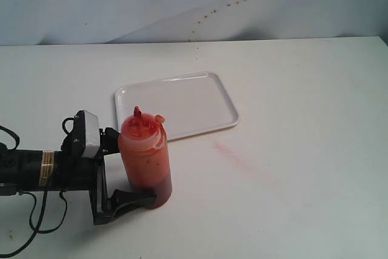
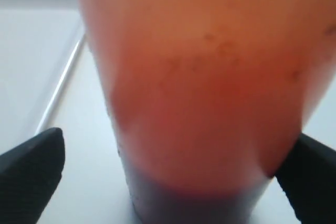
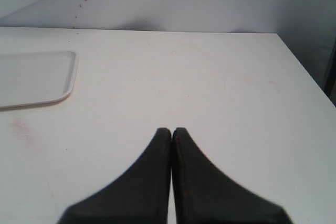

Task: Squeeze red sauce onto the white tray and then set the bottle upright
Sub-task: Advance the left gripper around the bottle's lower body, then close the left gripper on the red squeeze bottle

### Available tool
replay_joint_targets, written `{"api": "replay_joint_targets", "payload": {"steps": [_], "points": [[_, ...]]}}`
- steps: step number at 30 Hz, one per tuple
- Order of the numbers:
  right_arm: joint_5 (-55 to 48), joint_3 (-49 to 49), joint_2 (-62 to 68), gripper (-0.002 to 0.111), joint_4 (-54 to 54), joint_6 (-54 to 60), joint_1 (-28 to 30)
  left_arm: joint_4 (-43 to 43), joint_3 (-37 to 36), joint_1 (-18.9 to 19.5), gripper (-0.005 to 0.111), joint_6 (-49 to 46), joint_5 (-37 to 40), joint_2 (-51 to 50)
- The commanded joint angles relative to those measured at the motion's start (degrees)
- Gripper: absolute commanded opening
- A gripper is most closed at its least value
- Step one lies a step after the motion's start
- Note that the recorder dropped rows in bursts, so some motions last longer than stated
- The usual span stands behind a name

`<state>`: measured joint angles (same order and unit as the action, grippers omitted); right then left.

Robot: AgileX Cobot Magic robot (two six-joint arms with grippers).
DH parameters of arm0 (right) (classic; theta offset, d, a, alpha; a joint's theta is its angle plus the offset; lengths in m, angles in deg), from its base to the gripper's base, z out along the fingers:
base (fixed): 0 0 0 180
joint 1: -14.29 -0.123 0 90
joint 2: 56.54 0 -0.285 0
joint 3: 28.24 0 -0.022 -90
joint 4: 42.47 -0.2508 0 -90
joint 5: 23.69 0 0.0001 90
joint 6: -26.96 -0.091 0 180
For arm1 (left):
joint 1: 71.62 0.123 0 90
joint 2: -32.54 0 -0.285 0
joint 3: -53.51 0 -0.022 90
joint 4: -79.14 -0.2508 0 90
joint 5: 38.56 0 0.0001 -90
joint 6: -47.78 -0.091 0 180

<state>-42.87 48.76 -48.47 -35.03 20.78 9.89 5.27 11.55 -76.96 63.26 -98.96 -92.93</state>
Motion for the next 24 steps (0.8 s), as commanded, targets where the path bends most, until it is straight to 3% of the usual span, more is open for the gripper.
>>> {"api": "replay_joint_targets", "payload": {"steps": [1, 24], "points": [[0.0, 0.22, -0.28, 0.0, -0.07, -0.18, 0.39, -0.17, 0.4, 0.1, 0.105, 0.79, -0.65, 0.07], [0.0, 0.22, -0.28, 0.0, -0.07, -0.18, 0.39, -1.87, 6.37, 0.0, 0.104, 4.22, -4.02, -6.81]]}}
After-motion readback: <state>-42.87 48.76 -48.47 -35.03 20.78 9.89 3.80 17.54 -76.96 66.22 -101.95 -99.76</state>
